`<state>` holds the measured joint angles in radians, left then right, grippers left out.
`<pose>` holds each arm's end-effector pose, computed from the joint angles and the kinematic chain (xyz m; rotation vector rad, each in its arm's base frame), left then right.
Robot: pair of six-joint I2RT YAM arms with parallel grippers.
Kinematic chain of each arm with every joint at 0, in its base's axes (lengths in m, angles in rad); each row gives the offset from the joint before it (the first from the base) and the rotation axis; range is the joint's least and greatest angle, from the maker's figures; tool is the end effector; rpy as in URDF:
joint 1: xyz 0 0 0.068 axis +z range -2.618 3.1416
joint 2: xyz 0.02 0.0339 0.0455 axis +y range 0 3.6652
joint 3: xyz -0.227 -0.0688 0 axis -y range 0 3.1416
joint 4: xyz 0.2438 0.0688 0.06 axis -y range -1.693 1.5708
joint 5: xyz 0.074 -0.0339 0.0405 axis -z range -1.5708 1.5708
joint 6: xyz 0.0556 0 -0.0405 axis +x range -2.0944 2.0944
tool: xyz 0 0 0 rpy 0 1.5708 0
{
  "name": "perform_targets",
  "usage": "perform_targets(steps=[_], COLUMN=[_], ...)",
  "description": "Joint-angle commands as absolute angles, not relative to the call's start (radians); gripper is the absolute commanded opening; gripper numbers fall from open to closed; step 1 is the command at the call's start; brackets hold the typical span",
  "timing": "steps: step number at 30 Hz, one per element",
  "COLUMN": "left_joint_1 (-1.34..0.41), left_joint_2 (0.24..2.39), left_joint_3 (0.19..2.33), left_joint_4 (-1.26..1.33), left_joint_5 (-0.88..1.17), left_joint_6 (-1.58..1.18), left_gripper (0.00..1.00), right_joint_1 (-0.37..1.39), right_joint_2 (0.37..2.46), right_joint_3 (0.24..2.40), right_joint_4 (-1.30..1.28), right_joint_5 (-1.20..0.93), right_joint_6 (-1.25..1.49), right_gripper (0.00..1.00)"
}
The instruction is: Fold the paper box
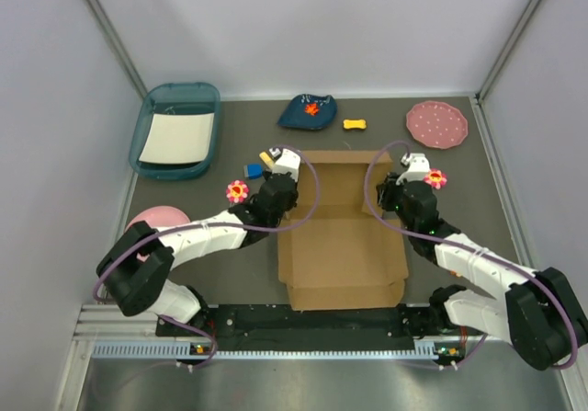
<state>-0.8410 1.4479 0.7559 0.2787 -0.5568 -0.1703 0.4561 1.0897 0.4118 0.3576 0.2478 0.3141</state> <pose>0.2414 -0.2257 0.1807 0.2884 1.8990 -0.1254 0.2429 0.1040 0.1683 0.0353 1.8912 0.2934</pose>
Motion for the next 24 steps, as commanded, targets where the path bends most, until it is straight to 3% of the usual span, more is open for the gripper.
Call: perform_targets(steps=[1,4,6,11,18,19,20,24], left_joint_1=[-0.801,-0.759,-0.758,-0.758,-0.761,-0.764,-0.770,-0.793], left_joint_2=[1.420,1.437,1.450,1.466,1.479,1.480,1.482,1.485], left_joint_3=[0.811,0.815,0.816,0.808,0.795,0.793,0.793,0.798], left_joint_4=[0.247,0.249,0.255,0.270,0.268,0.267,0.267,0.265], left_joint_5=[-0.217,-0.132,-0.115,-0.104,-0.182,-0.217,-0.238,-0.346], left_joint_6=[-0.222,-0.242,-0.232,-0.230,-0.265,-0.271,-0.275,-0.278], left_gripper=[0.00,0.00,0.00,0.00,0.00,0.00,0.00,0.00], right_joint_1=[0.460,0.462,0.462,0.462,0.460,0.463,0.466,0.485], right_joint_2=[1.111,1.106,1.101,1.101,1.072,1.072,1.071,1.074], right_joint_3=[0.423,0.429,0.439,0.448,0.468,0.475,0.491,0.532], right_joint_4=[0.261,0.259,0.249,0.238,0.187,0.175,0.160,0.069], right_joint_5=[0.250,0.229,0.216,0.227,0.232,0.235,0.254,0.319], right_joint_6=[0.296,0.314,0.316,0.313,0.321,0.324,0.328,0.339], right_gripper=[0.33,0.49,0.53,0.52,0.24,0.19,0.03,0.00])
